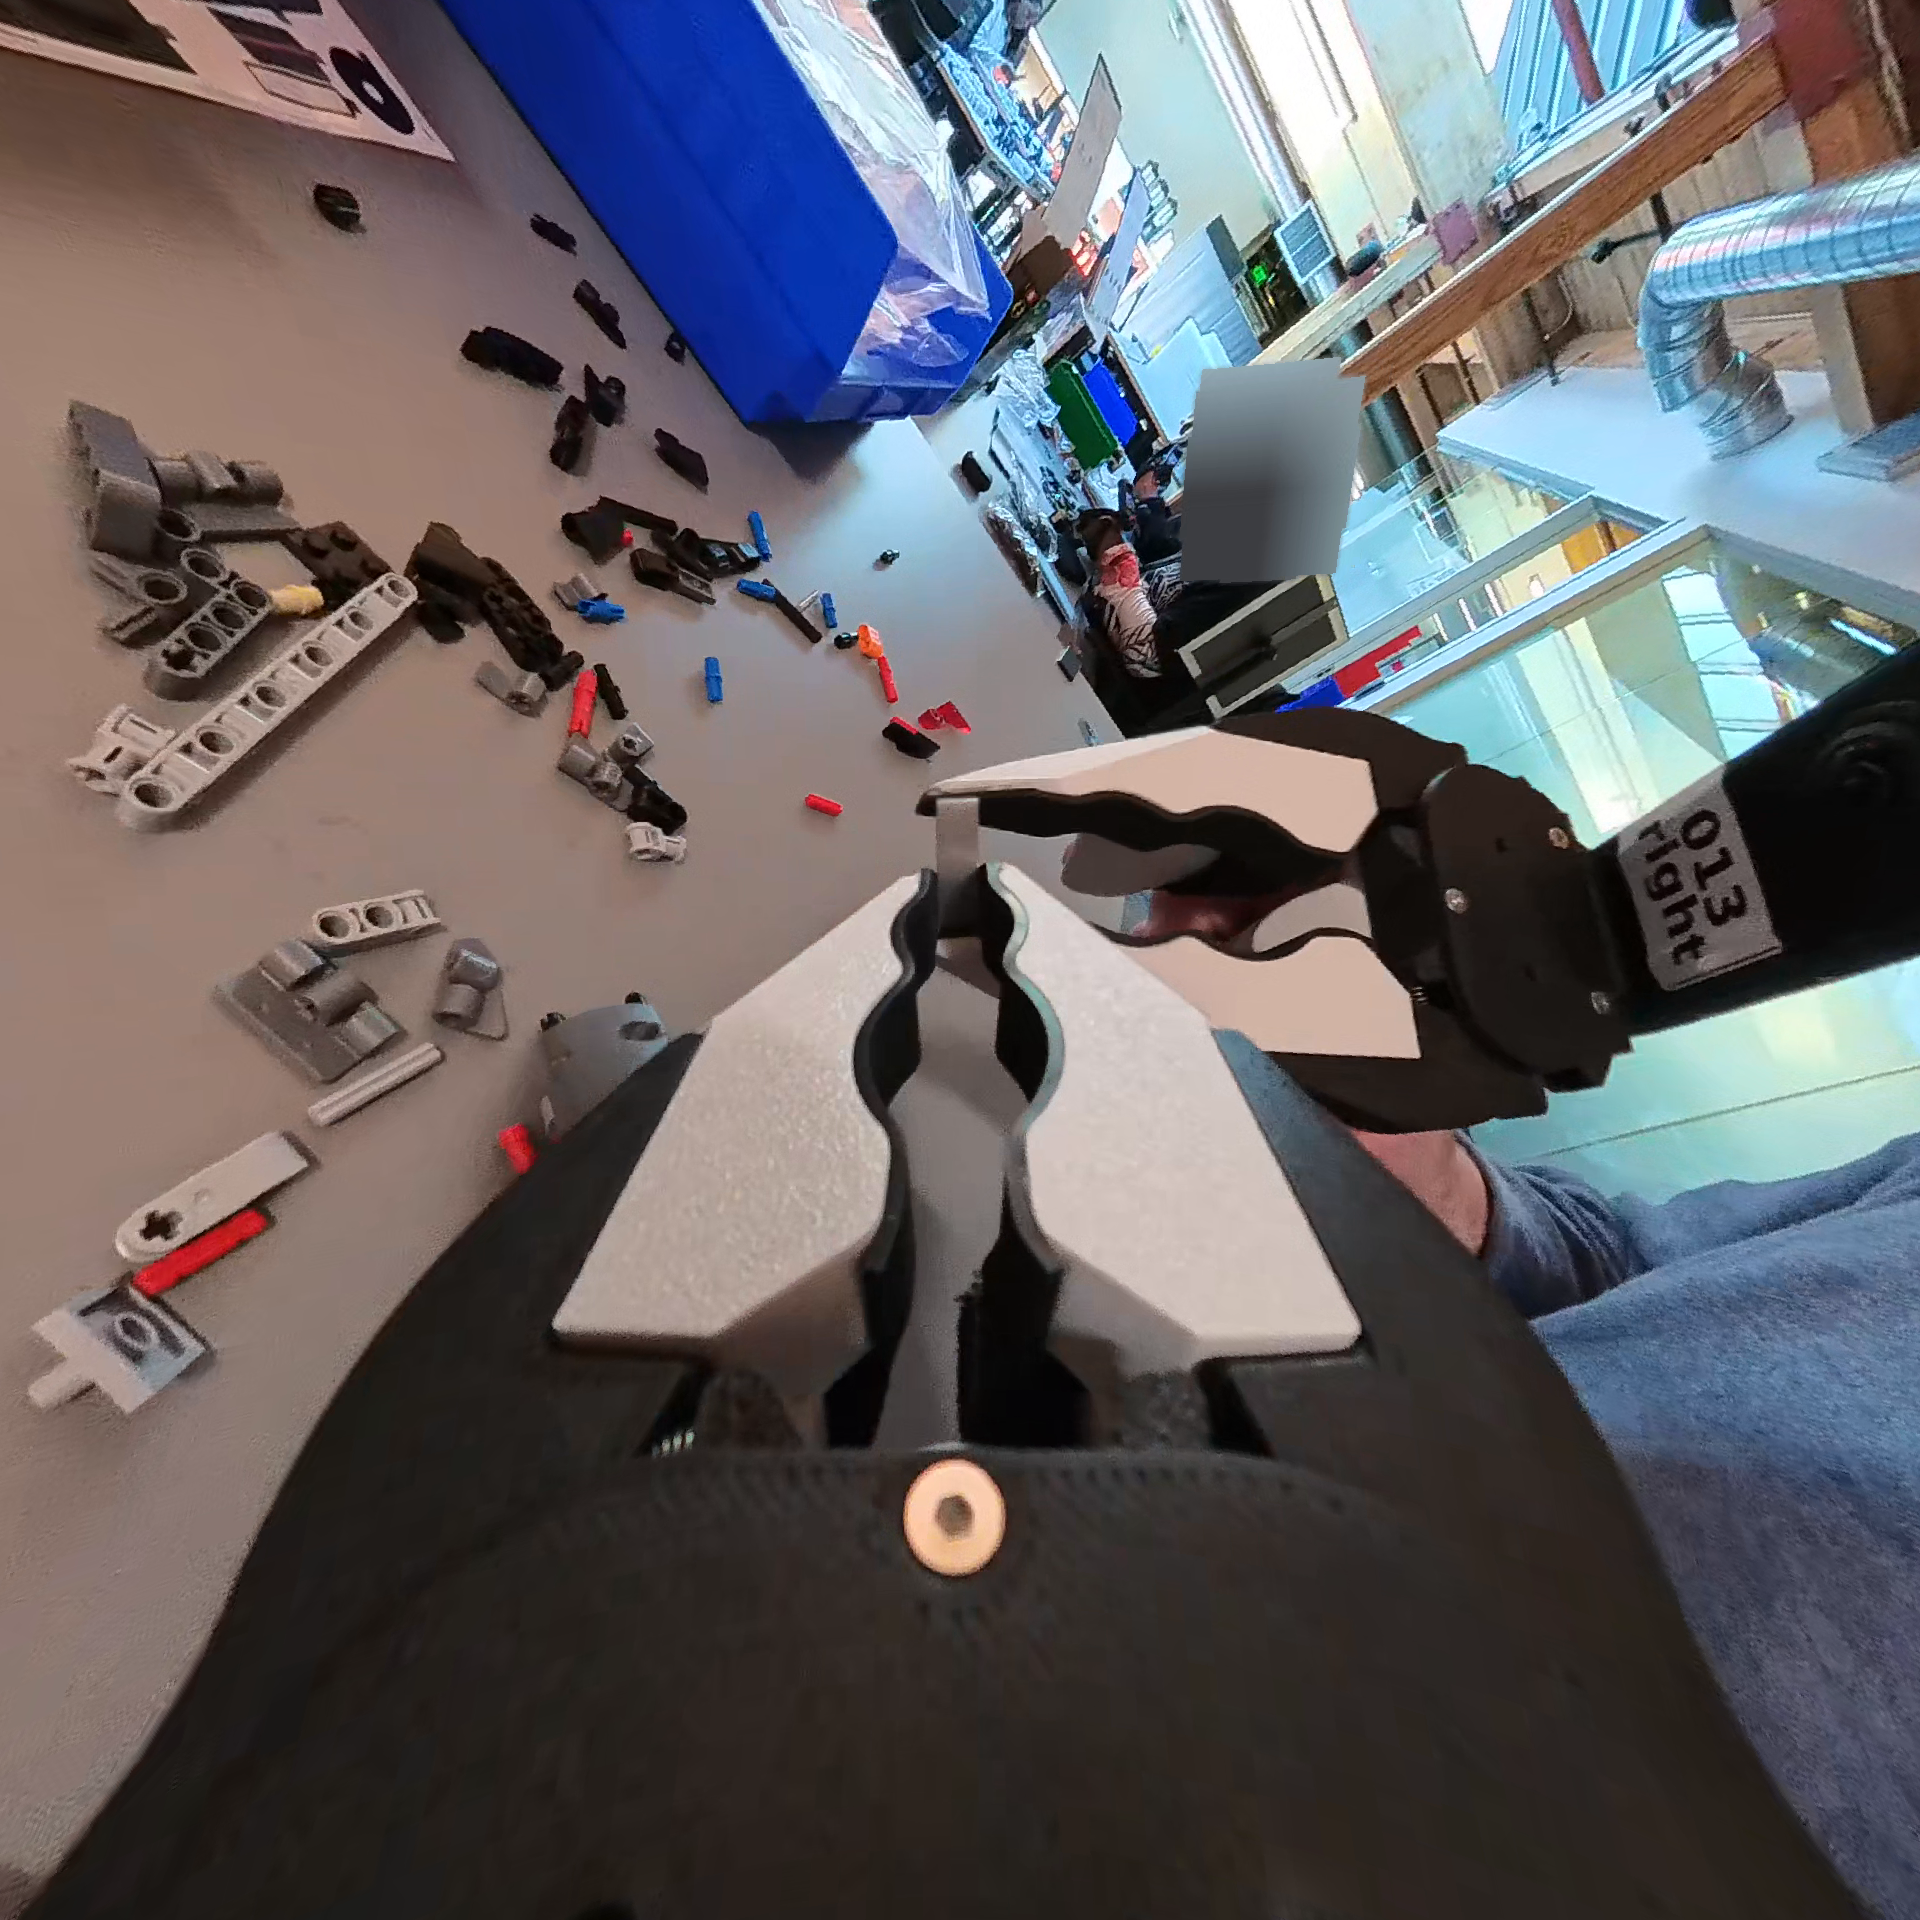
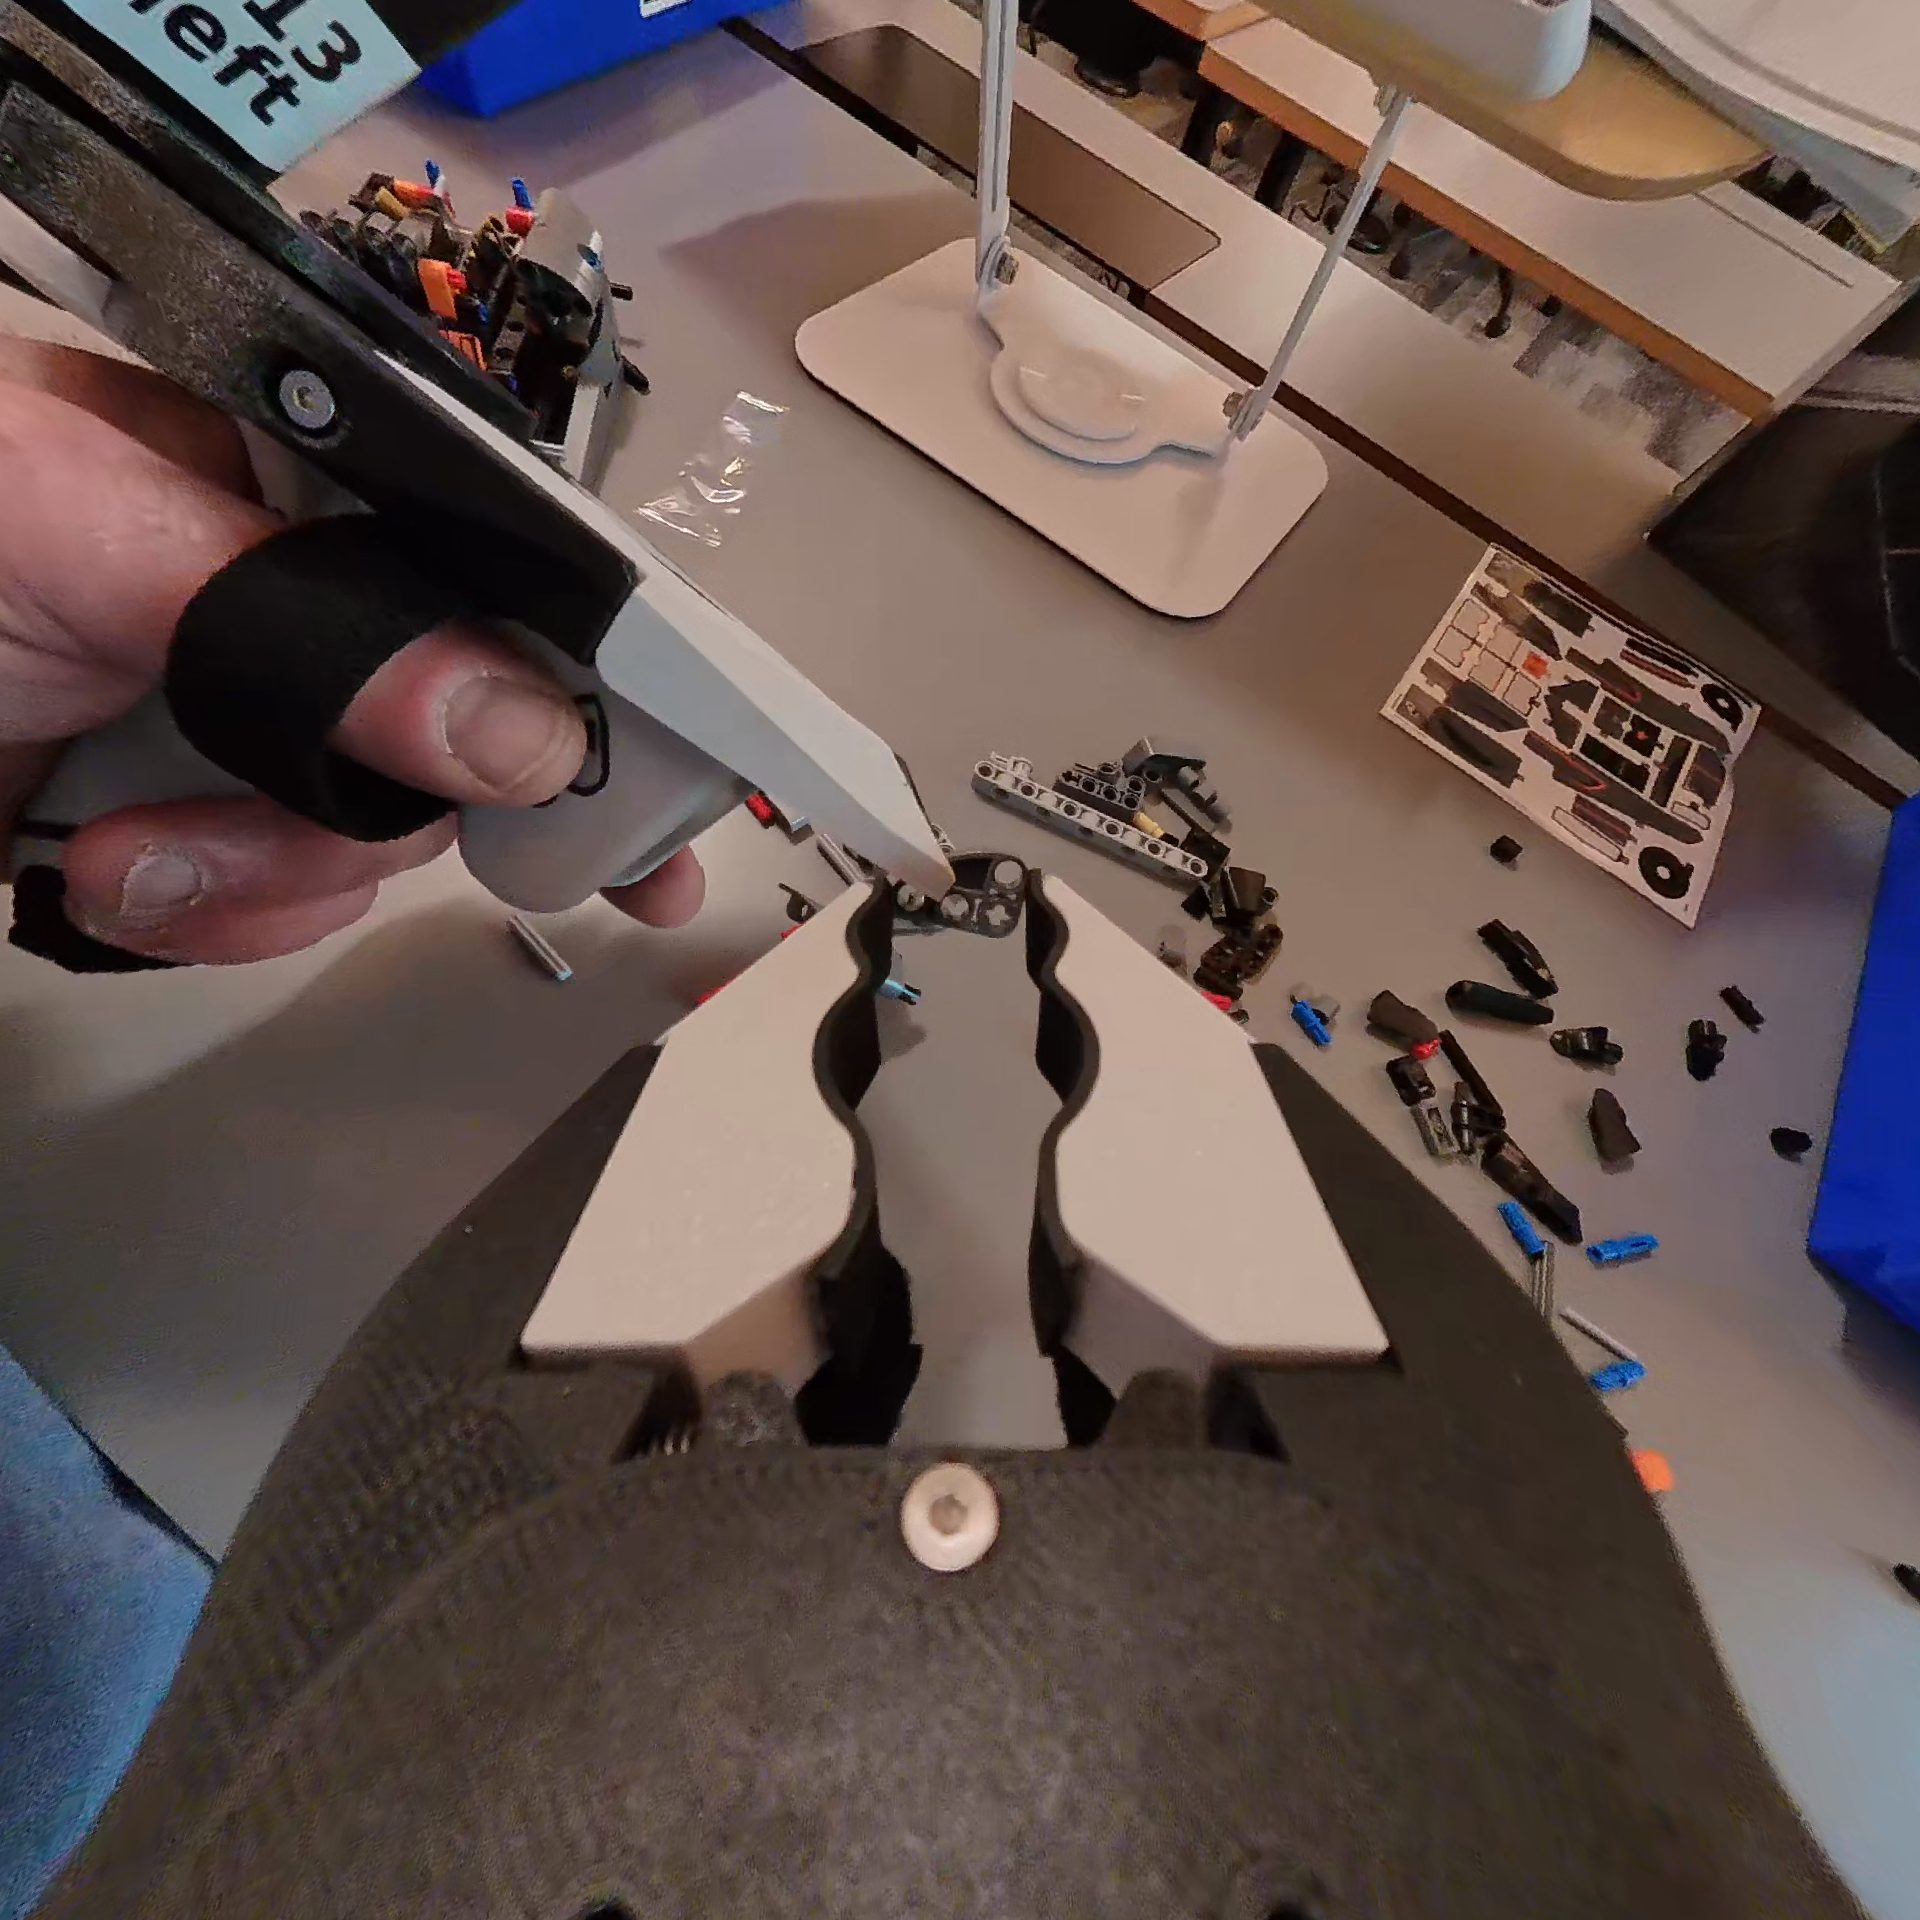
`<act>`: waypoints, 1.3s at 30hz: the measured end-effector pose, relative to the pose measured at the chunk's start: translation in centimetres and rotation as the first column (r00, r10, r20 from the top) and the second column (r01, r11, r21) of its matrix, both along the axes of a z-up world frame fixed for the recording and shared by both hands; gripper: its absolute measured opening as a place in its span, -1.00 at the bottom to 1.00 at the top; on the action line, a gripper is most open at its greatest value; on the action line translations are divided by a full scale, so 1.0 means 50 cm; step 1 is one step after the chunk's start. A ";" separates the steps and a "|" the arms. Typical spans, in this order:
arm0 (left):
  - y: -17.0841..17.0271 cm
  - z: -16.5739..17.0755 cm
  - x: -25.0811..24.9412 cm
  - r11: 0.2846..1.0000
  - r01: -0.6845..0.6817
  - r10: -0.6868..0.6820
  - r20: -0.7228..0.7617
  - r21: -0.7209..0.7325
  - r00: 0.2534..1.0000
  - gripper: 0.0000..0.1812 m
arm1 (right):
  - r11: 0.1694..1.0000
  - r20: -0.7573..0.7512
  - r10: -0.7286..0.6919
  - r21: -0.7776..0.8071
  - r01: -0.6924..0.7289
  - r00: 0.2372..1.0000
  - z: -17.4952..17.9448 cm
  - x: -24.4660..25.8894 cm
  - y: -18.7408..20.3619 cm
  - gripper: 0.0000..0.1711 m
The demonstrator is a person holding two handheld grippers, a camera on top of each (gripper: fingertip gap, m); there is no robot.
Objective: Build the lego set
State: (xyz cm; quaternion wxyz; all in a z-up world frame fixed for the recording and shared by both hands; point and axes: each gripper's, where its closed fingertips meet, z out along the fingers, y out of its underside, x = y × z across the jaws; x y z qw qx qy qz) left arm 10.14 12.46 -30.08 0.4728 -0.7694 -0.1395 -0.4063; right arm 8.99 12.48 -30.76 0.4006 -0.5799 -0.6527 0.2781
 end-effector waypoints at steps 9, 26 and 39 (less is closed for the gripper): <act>-0.010 0.002 -0.002 1.000 -0.005 0.005 0.015 0.005 1.000 -0.93 | 0.998 -0.018 -0.005 -0.055 0.004 1.000 0.000 -0.002 -0.010 -0.75; -0.020 -0.168 -0.051 0.948 0.095 -0.310 -0.820 -0.303 0.481 -0.71 | 0.956 0.037 0.009 -0.292 0.002 0.999 -0.094 0.051 0.041 -0.75; 0.008 -0.128 -0.038 0.983 0.130 -0.181 -0.811 -0.131 0.556 -0.83 | 0.776 -0.098 0.098 -0.616 -0.137 0.990 -0.062 0.038 0.042 -0.75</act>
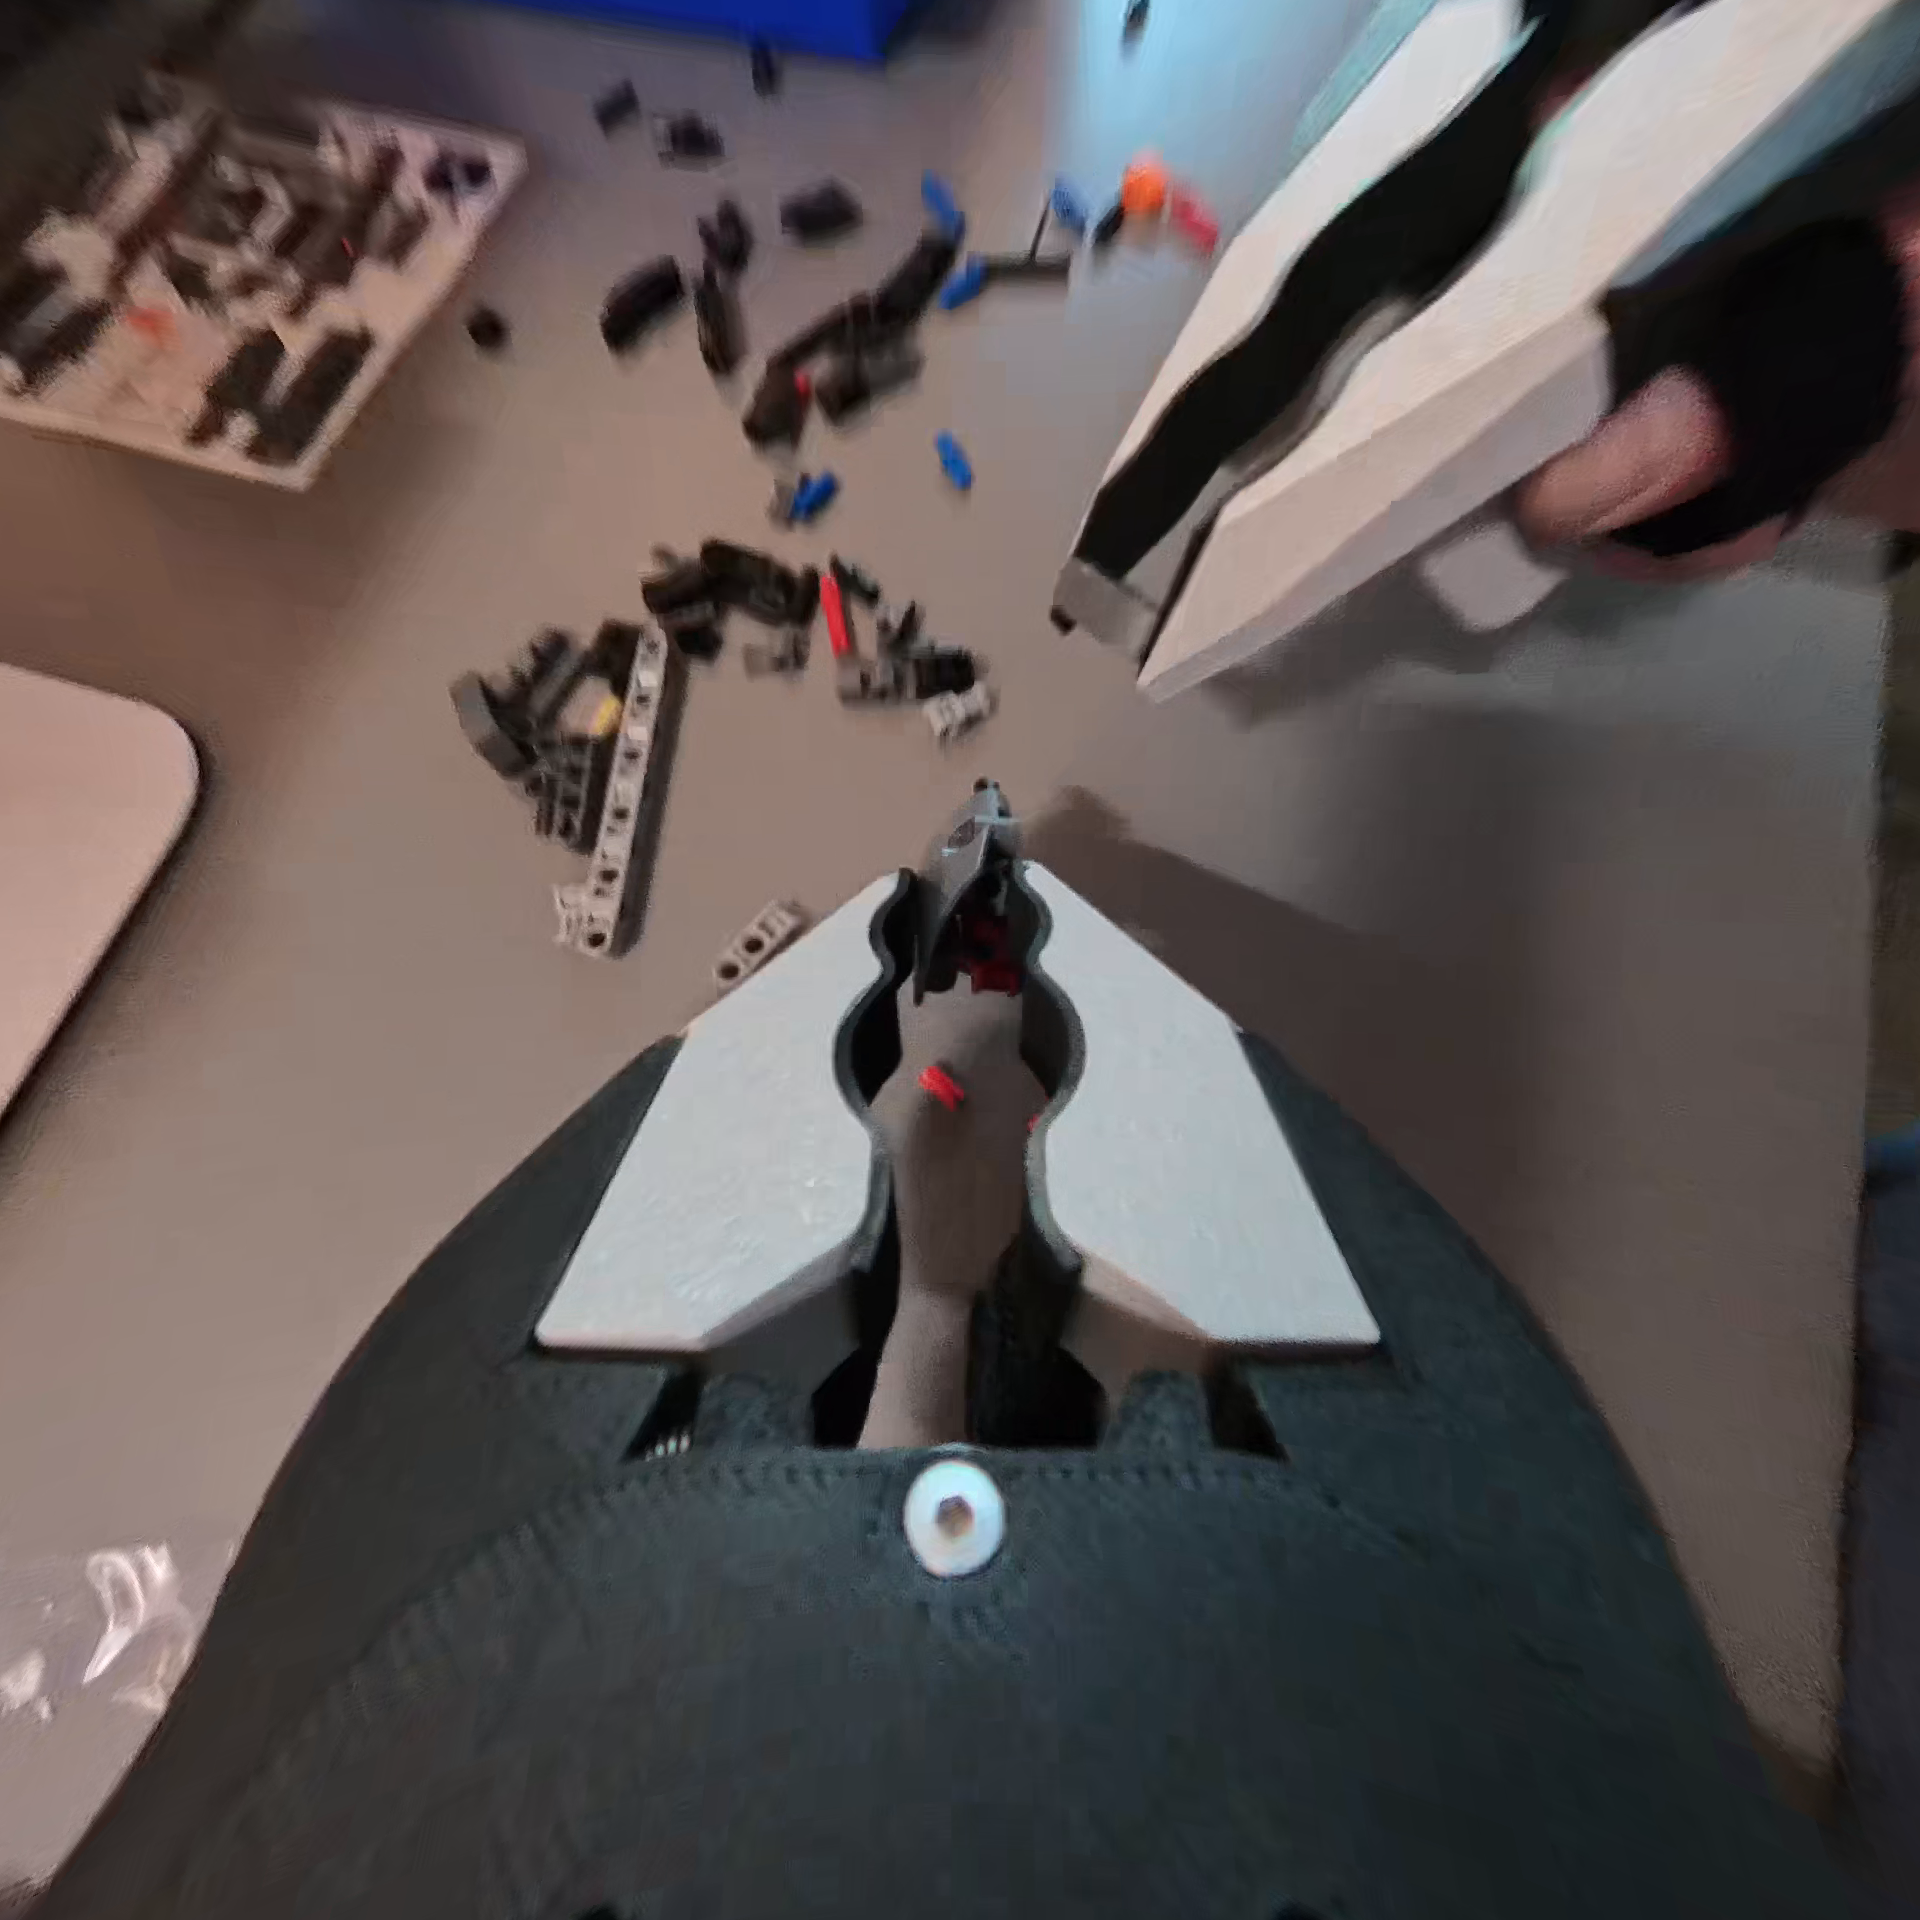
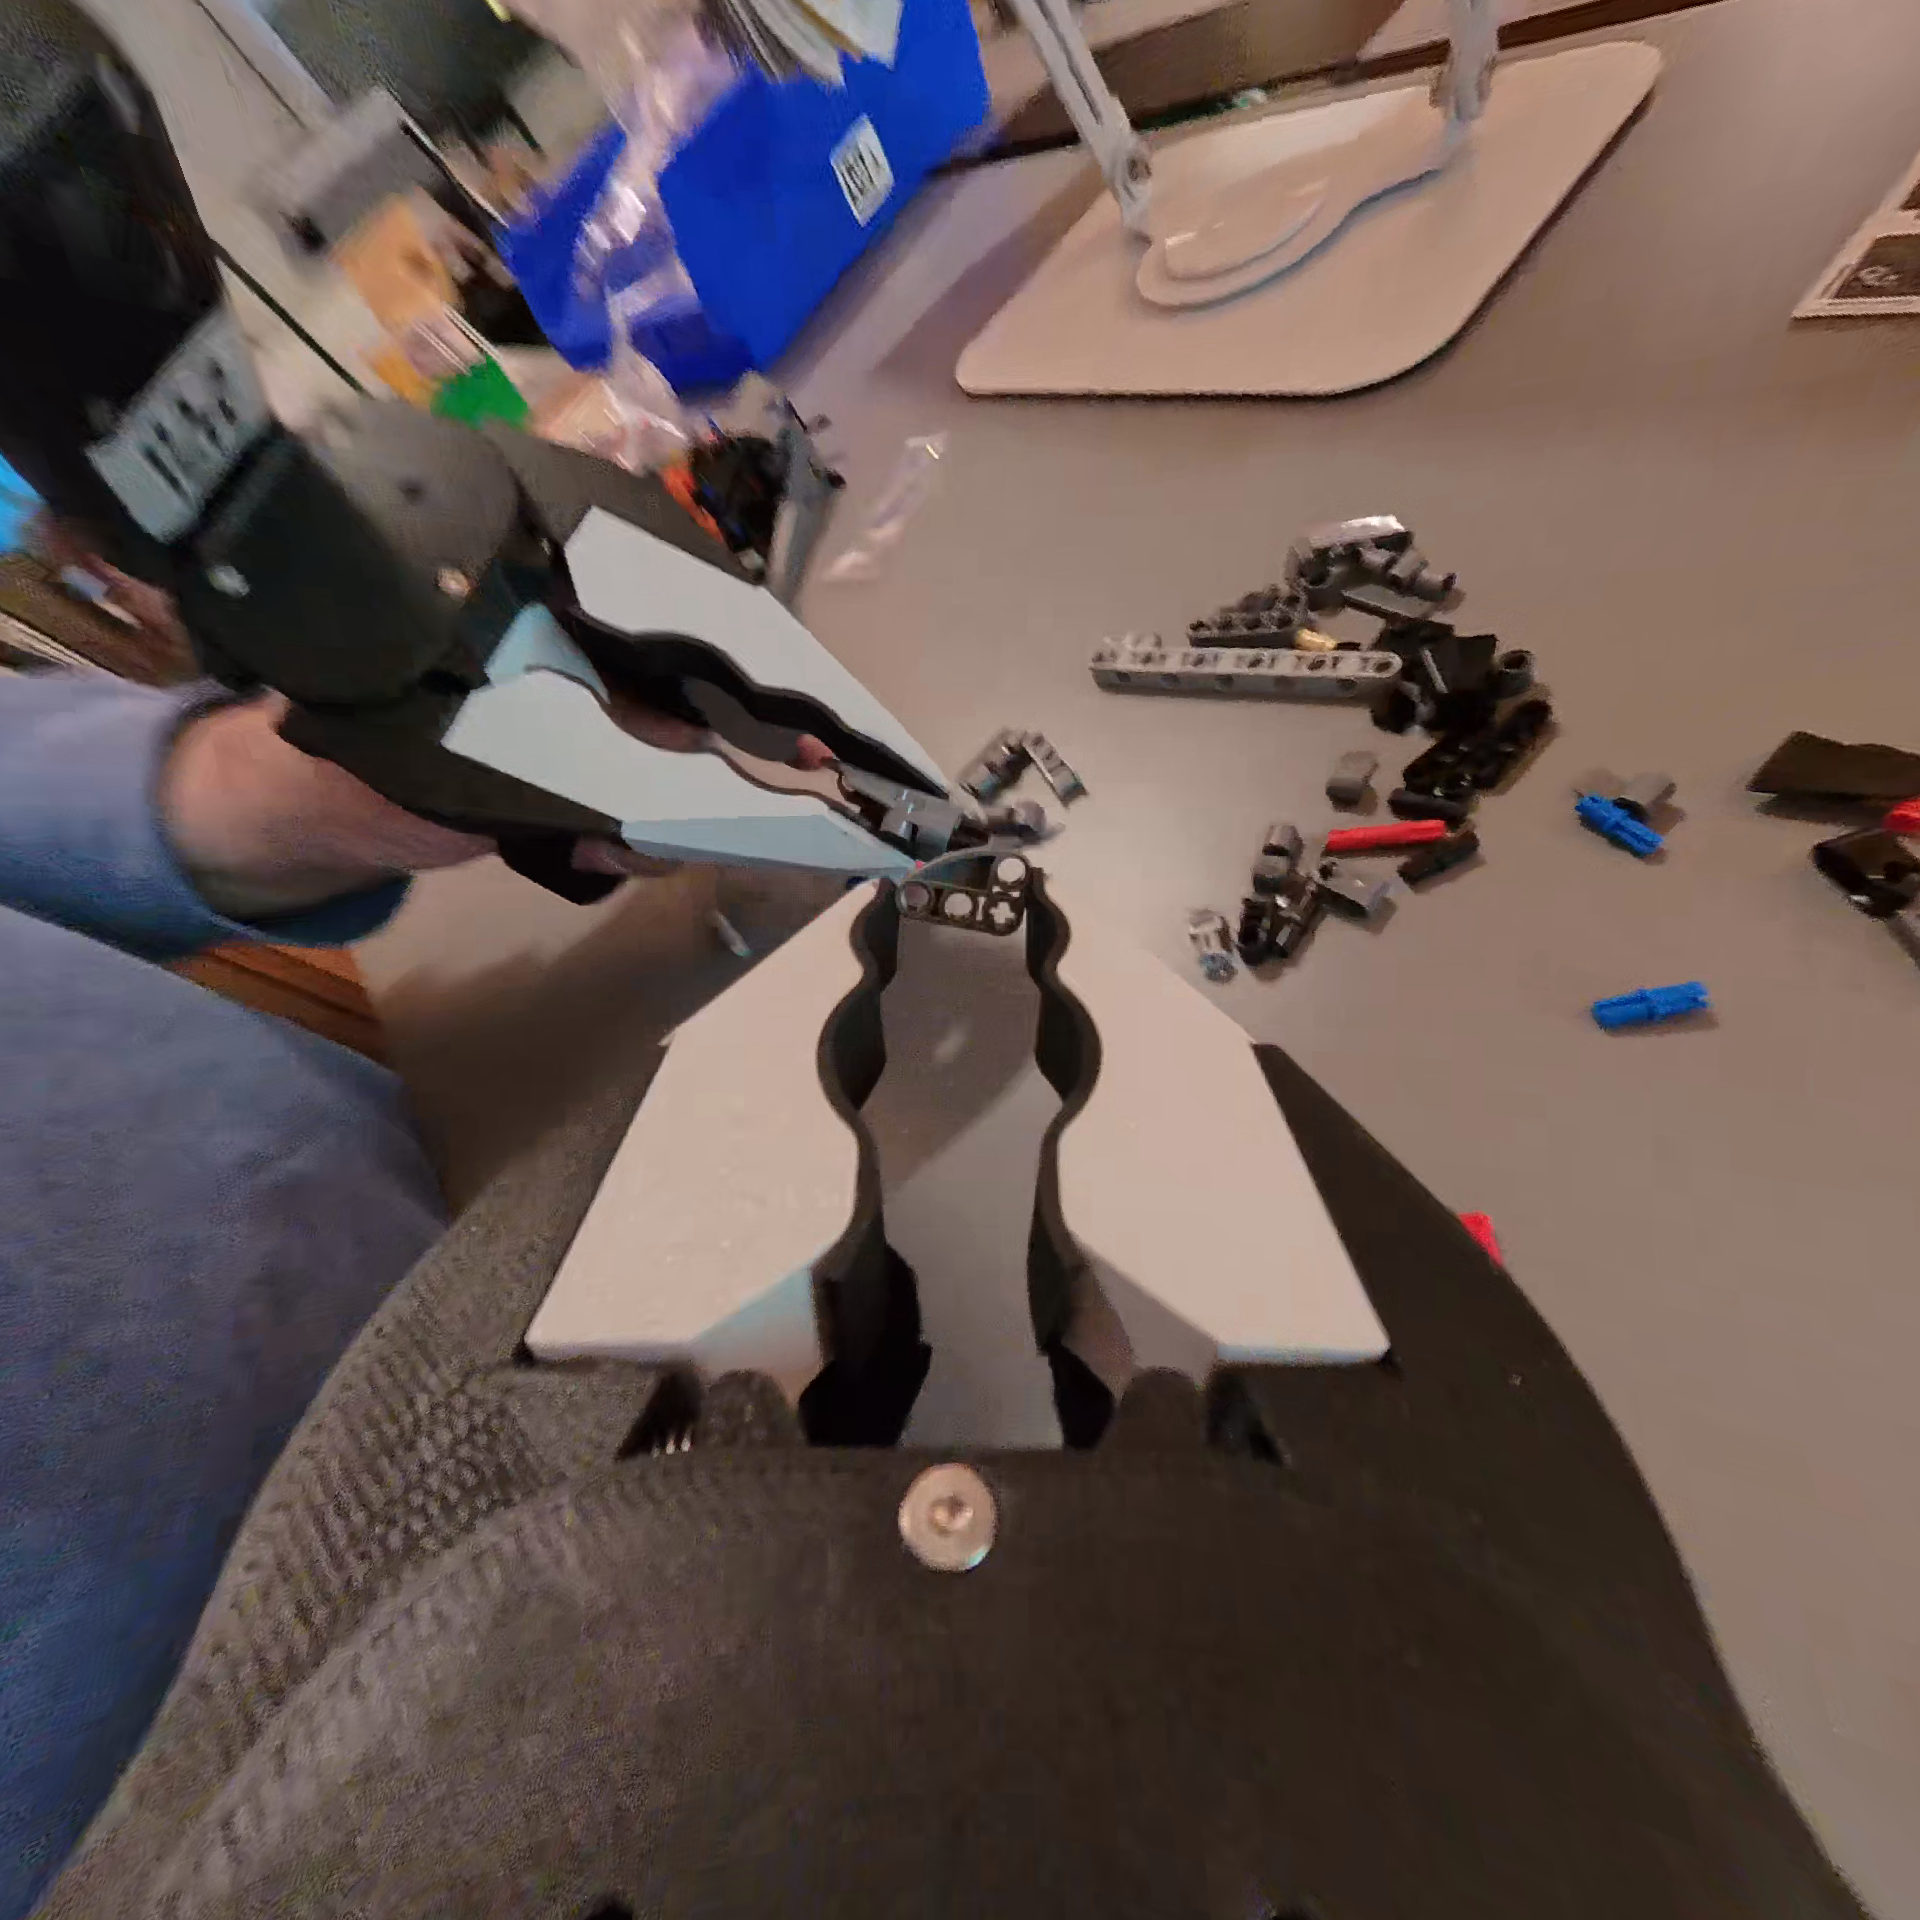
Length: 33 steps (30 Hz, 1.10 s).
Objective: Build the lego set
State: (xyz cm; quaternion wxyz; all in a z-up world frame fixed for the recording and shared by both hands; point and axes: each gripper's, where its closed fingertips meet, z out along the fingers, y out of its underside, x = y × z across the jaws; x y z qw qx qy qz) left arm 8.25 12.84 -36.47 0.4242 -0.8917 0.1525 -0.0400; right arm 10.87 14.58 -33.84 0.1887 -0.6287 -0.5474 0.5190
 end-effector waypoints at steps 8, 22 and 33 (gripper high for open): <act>-0.009 0.155 0.007 0.938 0.120 -0.115 -0.036 0.324 0.993 -0.84 | 0.858 -0.238 0.101 -0.470 -0.206 0.966 0.116 -0.013 -0.015 -0.75; -0.037 0.271 0.040 0.841 0.359 -0.277 -0.248 0.404 0.928 -0.84 | 0.569 -0.517 0.201 -0.630 -0.529 0.832 0.231 -0.007 -0.060 -0.76; -0.046 0.291 0.028 0.822 0.345 -0.271 -0.222 0.453 0.937 -0.84 | 0.474 -0.556 0.172 -0.677 -0.563 0.813 0.249 -0.022 -0.072 -0.76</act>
